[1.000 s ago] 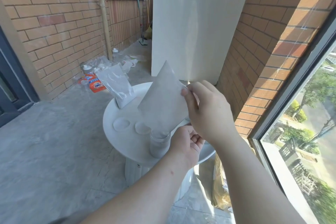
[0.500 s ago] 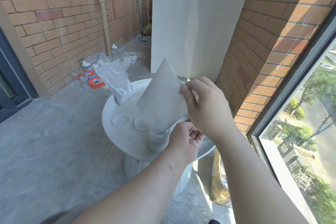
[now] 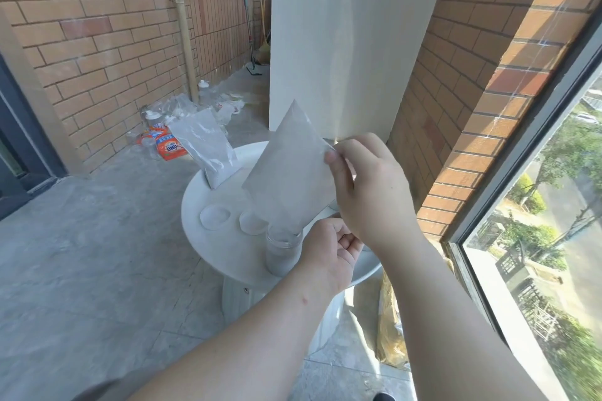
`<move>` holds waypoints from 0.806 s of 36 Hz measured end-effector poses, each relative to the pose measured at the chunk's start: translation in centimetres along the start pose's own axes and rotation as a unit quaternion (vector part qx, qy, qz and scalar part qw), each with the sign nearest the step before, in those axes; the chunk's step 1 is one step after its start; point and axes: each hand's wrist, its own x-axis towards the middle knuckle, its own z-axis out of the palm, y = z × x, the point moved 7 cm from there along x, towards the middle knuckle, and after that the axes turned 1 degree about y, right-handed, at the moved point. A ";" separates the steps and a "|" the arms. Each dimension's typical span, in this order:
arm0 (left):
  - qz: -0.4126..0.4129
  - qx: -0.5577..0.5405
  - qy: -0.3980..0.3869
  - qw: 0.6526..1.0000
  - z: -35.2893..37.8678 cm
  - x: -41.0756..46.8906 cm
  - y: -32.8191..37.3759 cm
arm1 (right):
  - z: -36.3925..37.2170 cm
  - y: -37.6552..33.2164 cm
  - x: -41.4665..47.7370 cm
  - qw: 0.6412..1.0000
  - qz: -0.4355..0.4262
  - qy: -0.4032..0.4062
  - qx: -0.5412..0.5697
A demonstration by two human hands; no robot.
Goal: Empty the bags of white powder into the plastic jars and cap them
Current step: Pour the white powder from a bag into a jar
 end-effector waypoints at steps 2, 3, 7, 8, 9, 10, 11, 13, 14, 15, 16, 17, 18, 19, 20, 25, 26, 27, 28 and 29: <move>0.000 -0.001 -0.003 1.000 0.0 0.1 -0.1 | -0.1 0.1 0.1 1.000 0.004 -0.002 0.002; -0.002 -0.005 -0.001 1.000 -0.1 0.1 -0.1 | -0.1 0.1 0.1 1.000 0.005 -0.005 -0.002; -0.010 -0.013 0.011 1.000 -0.3 0.1 -0.1 | -0.1 0.5 0.0 1.000 0.014 -0.006 0.001; -0.009 -0.012 0.013 1.000 -0.3 0.1 -0.1 | 0.0 0.5 -0.1 1.000 0.018 -0.013 0.000; -0.008 -0.011 0.014 1.000 -0.3 0.1 -0.1 | 0.0 0.5 -0.2 1.000 0.017 -0.011 -0.004; -0.007 -0.013 0.011 1.000 -0.3 0.1 0.0 | -0.1 0.5 -0.2 1.000 0.015 -0.006 -0.007; -0.008 -0.014 0.009 1.000 -0.2 0.0 0.0 | -0.1 0.5 -0.1 1.000 0.016 -0.004 -0.005; -0.010 -0.013 0.008 1.000 -0.1 -0.2 0.0 | 0.0 0.5 -0.1 1.000 0.022 -0.017 0.002; -0.008 -0.011 0.011 1.000 -0.2 -0.2 0.0 | 0.0 0.5 -0.1 1.000 0.021 -0.018 0.001; -0.009 -0.012 0.013 1.000 -0.2 -0.1 0.0 | -0.1 0.5 -0.1 1.000 0.021 -0.014 0.000; -0.010 -0.013 0.013 1.000 -0.2 -0.2 0.0 | -0.1 0.6 -0.1 1.000 0.024 -0.012 0.002; -0.012 -0.012 0.011 1.000 -0.2 -0.2 -0.1 | 0.0 0.7 -0.1 0.999 0.028 -0.017 0.008; -0.012 -0.010 0.010 1.000 -0.2 -0.2 -0.1 | 0.1 0.7 -0.1 0.999 0.030 -0.023 0.011; -0.010 -0.008 0.009 1.000 -0.1 -0.2 0.0 | 0.1 0.7 -0.2 0.999 0.029 -0.023 0.011; -0.009 -0.009 0.009 1.000 -0.1 -0.1 -0.1 | 0.0 0.7 -0.2 0.999 0.027 -0.018 0.009; -0.015 -0.019 0.007 1.000 -0.2 0.1 -0.2 | -0.1 0.8 0.0 0.999 0.035 -0.016 0.013; -0.019 -0.024 0.004 1.000 -0.2 0.2 -0.2 | -0.2 0.8 0.0 0.999 0.036 -0.011 0.014; -0.021 -0.026 0.001 0.999 -0.2 0.2 -0.3 | -0.2 0.8 0.0 0.999 0.040 -0.014 0.019; -0.022 -0.028 0.001 0.999 -0.2 0.3 -0.3 | 0.0 0.9 0.0 0.999 0.044 -0.023 0.022; -0.022 -0.030 0.000 0.999 -0.2 0.3 -0.3 | 0.0 0.9 -0.1 0.998 0.045 -0.029 0.020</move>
